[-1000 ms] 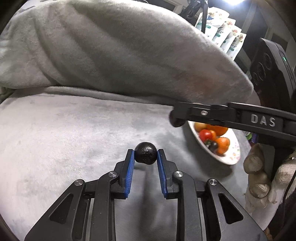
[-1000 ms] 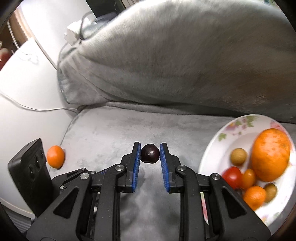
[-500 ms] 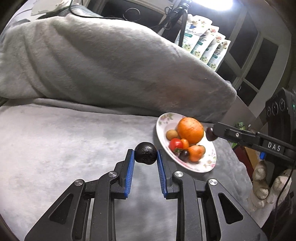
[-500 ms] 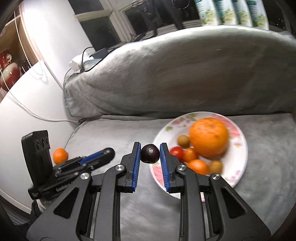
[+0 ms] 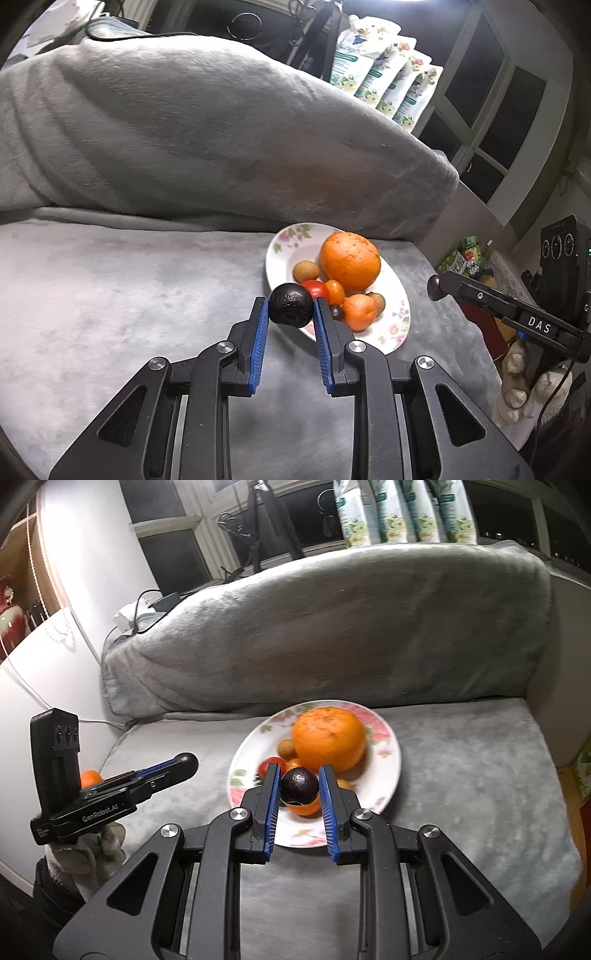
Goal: Organize fruits
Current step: 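Carry both dark plums toward the plate with the right and left grippers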
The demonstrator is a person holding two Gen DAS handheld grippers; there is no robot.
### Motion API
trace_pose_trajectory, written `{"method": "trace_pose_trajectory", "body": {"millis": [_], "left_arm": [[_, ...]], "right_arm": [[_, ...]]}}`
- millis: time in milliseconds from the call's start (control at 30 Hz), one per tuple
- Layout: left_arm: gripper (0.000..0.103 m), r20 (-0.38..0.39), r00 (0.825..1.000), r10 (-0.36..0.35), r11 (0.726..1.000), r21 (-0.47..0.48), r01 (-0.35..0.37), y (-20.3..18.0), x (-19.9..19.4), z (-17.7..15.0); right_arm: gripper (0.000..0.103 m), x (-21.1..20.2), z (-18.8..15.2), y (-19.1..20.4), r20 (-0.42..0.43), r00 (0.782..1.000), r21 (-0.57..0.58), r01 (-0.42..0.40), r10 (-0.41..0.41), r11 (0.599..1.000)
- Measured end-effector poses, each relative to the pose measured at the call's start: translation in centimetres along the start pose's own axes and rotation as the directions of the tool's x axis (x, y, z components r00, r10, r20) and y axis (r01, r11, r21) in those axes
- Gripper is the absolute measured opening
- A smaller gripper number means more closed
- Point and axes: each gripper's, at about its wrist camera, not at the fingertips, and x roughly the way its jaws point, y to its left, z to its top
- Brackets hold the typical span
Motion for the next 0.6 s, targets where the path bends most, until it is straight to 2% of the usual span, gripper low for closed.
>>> {"method": "trace_pose_trajectory", "body": {"millis": [600], "left_arm": [[0.023, -0.041, 0.999, 0.003, 0.996, 0.088, 0.0, -3.4, 2.1, -0.2]], "right_arm": [[0.022, 1.3, -0.3, -3.6, -0.023, 0.999, 0.04, 0.027, -0.026, 0.999]]}}
